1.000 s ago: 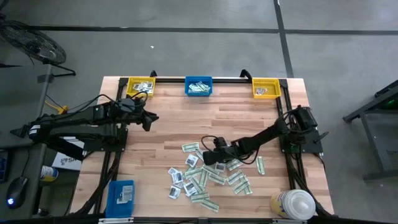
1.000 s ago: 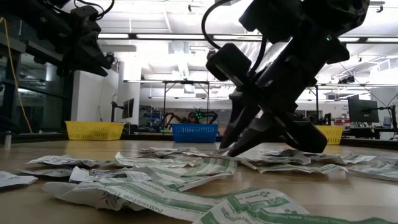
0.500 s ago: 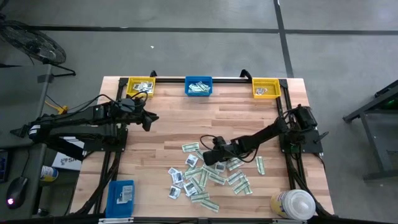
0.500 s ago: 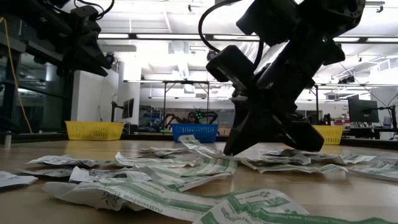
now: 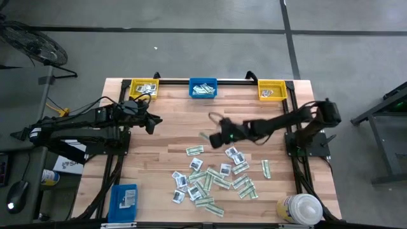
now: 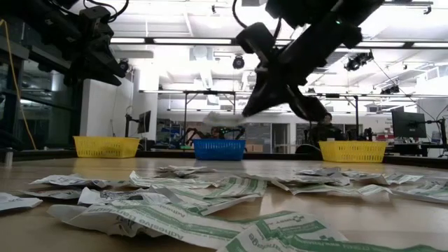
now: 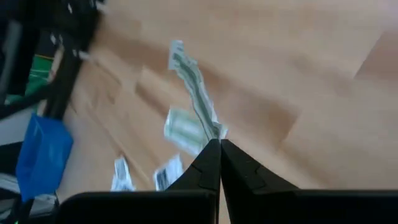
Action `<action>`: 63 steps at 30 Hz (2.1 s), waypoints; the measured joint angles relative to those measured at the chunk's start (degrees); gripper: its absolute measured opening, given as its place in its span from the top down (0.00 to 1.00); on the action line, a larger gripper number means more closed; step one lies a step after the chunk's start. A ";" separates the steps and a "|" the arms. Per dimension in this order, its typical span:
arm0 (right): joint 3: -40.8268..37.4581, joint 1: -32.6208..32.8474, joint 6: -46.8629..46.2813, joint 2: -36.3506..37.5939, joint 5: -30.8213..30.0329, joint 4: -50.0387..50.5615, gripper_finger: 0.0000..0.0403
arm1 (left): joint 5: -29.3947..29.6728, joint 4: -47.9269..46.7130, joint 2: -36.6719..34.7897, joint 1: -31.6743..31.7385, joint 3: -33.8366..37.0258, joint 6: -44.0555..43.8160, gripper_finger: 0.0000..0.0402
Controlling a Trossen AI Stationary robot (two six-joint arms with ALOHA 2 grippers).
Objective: Pick & Place First Aid Supplies
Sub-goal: Put the green bandage pack into the top blue bin
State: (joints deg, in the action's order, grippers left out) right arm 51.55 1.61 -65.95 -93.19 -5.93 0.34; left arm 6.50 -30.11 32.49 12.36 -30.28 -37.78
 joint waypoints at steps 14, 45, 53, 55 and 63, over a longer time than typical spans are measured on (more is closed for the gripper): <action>7.21 -31.19 33.51 2.12 19.38 4.47 1.00 | 0.07 1.32 0.02 0.00 0.00 -0.02 0.71; 43.23 -43.37 74.19 -27.62 24.64 24.52 0.96 | 2.05 4.70 0.02 0.00 0.00 -3.02 0.71; 43.23 -43.63 73.33 -27.62 25.28 25.57 0.79 | 2.21 4.66 0.02 0.00 0.00 -3.02 0.71; 43.23 -43.63 71.25 -27.52 26.52 25.57 0.75 | 2.19 4.61 0.02 0.00 0.00 -3.02 0.71; 43.23 -41.08 67.00 -22.86 29.34 31.07 0.70 | 1.92 3.59 0.00 -0.01 0.00 -0.07 0.71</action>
State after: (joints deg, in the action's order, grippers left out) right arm 94.78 -39.47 1.05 -116.05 23.41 31.41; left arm 8.43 -26.52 32.49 12.35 -30.28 -37.85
